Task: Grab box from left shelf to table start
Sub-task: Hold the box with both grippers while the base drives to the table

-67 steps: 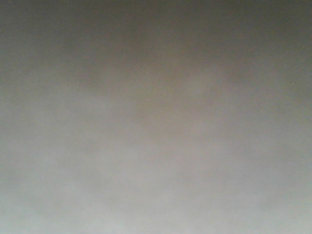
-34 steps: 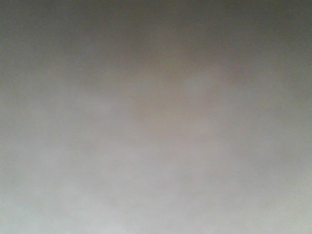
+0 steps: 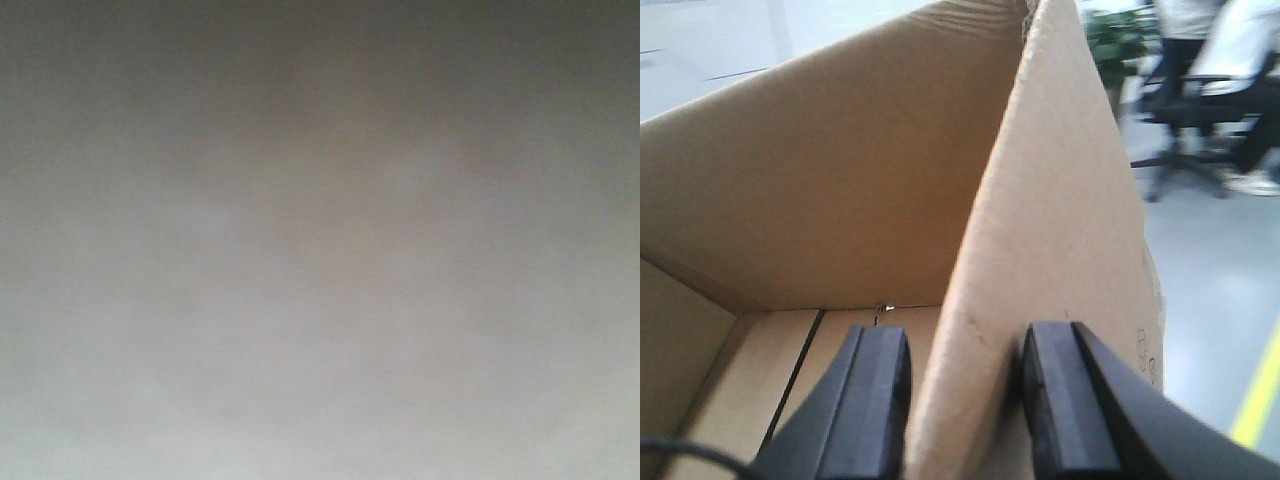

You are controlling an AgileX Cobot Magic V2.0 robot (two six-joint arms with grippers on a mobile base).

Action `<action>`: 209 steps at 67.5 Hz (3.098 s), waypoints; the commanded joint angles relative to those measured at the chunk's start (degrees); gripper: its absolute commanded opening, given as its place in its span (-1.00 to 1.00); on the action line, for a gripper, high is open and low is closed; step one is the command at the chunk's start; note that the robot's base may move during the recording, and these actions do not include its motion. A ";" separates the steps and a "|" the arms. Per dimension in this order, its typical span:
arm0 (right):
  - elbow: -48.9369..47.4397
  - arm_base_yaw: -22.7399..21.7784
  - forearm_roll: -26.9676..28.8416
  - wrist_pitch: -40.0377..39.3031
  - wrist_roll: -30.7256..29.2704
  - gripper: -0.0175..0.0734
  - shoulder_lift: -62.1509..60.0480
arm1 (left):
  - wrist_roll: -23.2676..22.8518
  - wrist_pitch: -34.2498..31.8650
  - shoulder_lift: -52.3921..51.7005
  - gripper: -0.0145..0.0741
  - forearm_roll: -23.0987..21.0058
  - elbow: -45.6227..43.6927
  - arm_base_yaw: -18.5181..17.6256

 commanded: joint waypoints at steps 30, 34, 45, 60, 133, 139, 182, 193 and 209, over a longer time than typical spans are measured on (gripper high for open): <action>-1.71 0.14 1.79 -3.34 0.15 -0.49 0.65 | 0.35 0.50 0.90 -0.88 0.77 -1.03 -0.28; -1.71 0.14 1.79 -3.34 0.15 -0.49 0.65 | 0.35 0.50 0.90 -0.88 0.77 -1.03 -0.28; -1.71 0.14 1.79 -3.34 0.15 -0.49 0.65 | 0.35 0.50 0.90 -0.88 0.77 -1.03 -0.28; -1.71 0.14 1.79 -3.34 0.15 -0.49 0.65 | 0.35 0.50 0.90 -0.88 0.77 -1.03 -0.28; -1.71 0.14 1.79 -3.34 0.15 -0.49 0.65 | 0.35 0.50 0.90 -0.88 0.77 -1.03 -0.28; -1.71 0.14 1.79 -3.34 0.15 -0.49 0.65 | 0.35 0.50 0.90 -0.88 0.77 -1.03 -0.28; -1.71 0.14 1.79 -3.34 0.15 -0.49 0.65 | 0.35 0.50 0.90 -0.88 0.77 -1.03 -0.28; -1.71 0.14 1.79 -3.34 0.15 -0.49 0.65 | 0.35 0.50 0.90 -0.88 0.77 -1.03 -0.28; -1.71 0.14 1.79 -3.34 0.15 -0.49 0.65 | 0.35 0.50 0.90 -0.88 0.77 -1.03 -0.28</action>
